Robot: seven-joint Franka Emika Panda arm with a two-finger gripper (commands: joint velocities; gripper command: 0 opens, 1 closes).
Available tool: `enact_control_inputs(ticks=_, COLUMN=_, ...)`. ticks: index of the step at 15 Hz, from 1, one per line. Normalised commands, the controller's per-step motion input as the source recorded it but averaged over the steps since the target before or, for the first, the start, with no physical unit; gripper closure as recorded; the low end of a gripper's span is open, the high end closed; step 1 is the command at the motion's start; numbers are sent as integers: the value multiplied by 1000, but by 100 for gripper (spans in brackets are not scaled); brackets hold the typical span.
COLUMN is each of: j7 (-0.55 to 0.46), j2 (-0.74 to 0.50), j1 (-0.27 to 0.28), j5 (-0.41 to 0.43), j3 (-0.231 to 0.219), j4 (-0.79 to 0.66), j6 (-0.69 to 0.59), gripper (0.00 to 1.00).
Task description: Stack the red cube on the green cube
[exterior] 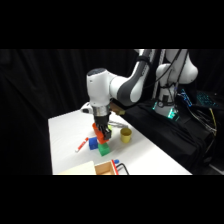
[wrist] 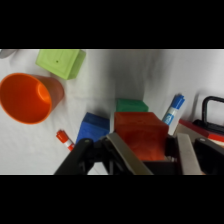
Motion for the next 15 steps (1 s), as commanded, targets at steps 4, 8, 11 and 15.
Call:
enact_control_inputs(ticks=4, j7=-188, j2=98, j1=-38, j5=158, j3=18, j4=177, j6=-120, gripper=75)
enact_control_inputs(ticks=8, j7=-178, j2=129, j1=-29, j5=154, j3=26, j4=204, j6=-104, gripper=75)
enact_control_inputs(ticks=11, j7=-174, j2=132, j1=-29, j5=153, j3=30, j4=205, j6=-92, gripper=75)
enact_control_inputs(ticks=15, j7=-169, j2=101, j1=-27, j5=153, j3=35, j4=186, j6=-90, gripper=75)
